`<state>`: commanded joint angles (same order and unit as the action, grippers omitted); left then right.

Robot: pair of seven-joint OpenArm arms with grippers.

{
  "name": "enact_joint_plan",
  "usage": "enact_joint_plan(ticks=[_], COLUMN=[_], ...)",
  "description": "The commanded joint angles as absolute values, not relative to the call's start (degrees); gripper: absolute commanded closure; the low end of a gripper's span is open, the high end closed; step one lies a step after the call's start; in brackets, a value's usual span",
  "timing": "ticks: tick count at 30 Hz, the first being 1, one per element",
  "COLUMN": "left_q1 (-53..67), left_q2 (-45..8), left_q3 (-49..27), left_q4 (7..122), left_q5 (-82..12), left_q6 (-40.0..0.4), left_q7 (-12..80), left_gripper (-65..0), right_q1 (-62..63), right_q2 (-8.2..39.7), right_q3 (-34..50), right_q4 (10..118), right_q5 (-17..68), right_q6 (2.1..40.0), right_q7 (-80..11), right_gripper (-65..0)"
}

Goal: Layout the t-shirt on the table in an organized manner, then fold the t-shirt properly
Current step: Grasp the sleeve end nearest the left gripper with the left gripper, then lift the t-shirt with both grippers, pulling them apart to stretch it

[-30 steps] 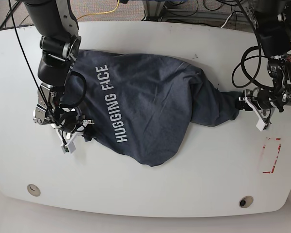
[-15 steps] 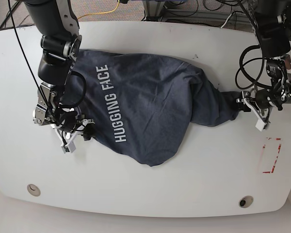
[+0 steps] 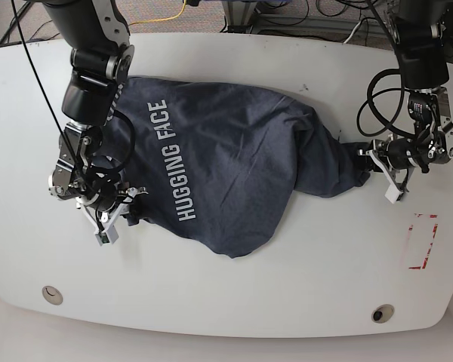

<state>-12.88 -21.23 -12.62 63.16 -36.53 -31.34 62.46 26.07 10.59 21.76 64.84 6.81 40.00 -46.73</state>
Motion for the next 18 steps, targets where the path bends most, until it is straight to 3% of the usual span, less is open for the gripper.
enact_joint_plan(ticks=[18], left_q1=[-16.04], left_q2=[-21.85], left_q3=[-17.54], left_q4=[89.89], left_q5=[-36.70], left_q6=[-31.78], left_q7=[65.89], left_gripper=[0.0], right_q1=[24.40], right_q2=[11.74], right_q3=[22.73], right_q4=[86.11], right_q5=[6.90], right_q6=[40.00], right_q7=[-56.92], right_gripper=[-6.5])
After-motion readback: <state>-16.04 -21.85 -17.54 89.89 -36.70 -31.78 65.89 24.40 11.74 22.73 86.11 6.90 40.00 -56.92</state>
